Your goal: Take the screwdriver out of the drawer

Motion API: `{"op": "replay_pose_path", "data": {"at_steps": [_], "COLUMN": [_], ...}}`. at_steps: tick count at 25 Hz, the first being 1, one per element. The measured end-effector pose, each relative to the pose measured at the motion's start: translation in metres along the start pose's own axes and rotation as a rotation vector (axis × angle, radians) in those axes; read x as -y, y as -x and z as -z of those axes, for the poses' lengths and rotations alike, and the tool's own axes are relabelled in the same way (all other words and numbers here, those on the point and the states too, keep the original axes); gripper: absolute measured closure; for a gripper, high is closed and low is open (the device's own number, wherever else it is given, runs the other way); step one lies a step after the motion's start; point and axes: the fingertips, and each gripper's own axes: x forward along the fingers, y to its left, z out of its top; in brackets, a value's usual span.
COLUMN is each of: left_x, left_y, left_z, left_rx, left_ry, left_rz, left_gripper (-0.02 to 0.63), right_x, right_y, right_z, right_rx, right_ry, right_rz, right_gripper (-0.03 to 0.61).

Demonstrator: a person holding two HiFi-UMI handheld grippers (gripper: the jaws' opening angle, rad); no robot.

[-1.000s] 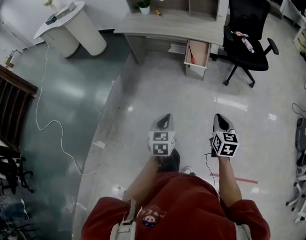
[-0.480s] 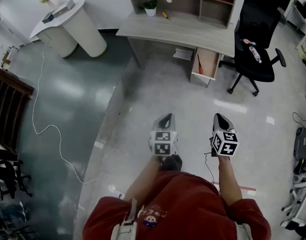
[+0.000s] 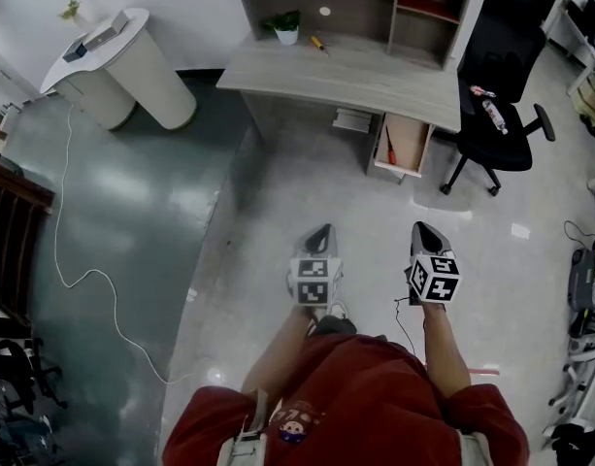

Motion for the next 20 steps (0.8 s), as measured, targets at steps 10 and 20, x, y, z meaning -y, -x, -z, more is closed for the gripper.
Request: {"op": "replay_pose_path", "data": {"at_steps": [10, 20], "left_x": [-0.023, -0.026], "left_y": [-0.045, -0.126], "left_z": [-0.027, -0.068], "left_rx": [-0.012, -0.033], "left_ry": [-0.021, -0.031], "left_rz": [0.031, 0.003], "left_gripper": [0.614, 0.614], "right_x": [0.018, 0.064], "right_y": [-0.041, -0.117], "right_z": [-0.015, -0.053], "right_rx": [-0.006, -0.016], "right_ry": [-0.045, -0.041], "right_rz": [0.044, 0.003], "right_gripper": [0.577, 0.577]}}
